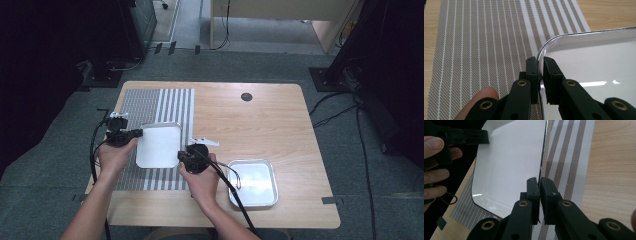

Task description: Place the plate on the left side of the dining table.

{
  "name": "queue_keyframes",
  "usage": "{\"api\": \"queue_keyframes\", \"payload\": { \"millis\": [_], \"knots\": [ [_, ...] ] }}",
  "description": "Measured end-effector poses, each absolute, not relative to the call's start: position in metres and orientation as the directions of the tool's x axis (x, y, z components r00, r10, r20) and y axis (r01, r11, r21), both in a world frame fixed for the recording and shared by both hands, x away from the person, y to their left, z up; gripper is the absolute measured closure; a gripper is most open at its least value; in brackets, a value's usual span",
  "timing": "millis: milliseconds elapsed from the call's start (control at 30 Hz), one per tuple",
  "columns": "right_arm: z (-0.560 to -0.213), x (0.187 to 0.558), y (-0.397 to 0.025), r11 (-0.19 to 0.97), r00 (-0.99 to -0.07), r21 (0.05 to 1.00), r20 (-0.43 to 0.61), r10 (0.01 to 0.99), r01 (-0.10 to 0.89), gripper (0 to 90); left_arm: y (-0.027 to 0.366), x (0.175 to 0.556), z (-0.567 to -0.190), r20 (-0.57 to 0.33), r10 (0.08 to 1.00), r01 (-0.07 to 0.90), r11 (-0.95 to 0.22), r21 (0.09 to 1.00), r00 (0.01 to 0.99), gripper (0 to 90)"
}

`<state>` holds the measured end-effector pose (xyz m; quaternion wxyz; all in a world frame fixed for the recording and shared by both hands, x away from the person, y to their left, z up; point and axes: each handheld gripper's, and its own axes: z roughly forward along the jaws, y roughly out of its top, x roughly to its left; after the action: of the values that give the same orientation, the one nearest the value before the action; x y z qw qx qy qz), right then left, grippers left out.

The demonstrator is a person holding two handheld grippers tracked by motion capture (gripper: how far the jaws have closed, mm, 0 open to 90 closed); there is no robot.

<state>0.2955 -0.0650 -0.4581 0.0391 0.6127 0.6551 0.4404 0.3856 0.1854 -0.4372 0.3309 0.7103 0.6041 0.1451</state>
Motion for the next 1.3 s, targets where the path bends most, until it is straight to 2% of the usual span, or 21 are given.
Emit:
{"api": "queue_keyframes", "payload": {
  "millis": [700,900,1067,1167,1300],
  "knots": [
    [-0.495,0.357,-0.022,-0.192,-0.155,0.531,0.540,0.827,0.825,87.1,0.210,0.454,-0.467,-0.161,0.973,0.802,-0.039,0.597,0.167,83.7],
    [-0.506,0.371,-0.020,-0.213,-0.127,0.502,0.560,0.819,0.838,86.8,0.213,0.463,-0.477,-0.176,0.976,0.809,-0.002,0.588,0.130,84.6],
    [-0.507,0.379,-0.019,-0.218,-0.119,0.500,0.558,0.821,0.838,86.8,0.218,0.470,-0.483,-0.227,0.968,0.811,0.047,0.583,0.107,84.9],
    [-0.507,0.383,-0.018,-0.229,-0.103,0.491,0.560,0.822,0.841,86.7,0.213,0.478,-0.482,-0.195,0.974,0.814,0.019,0.580,0.116,84.8],
    [-0.507,0.389,-0.018,-0.241,-0.095,0.501,0.555,0.827,0.832,86.8,0.213,0.484,-0.482,-0.227,0.970,0.810,0.061,0.583,0.091,83.9]
  ]
}}
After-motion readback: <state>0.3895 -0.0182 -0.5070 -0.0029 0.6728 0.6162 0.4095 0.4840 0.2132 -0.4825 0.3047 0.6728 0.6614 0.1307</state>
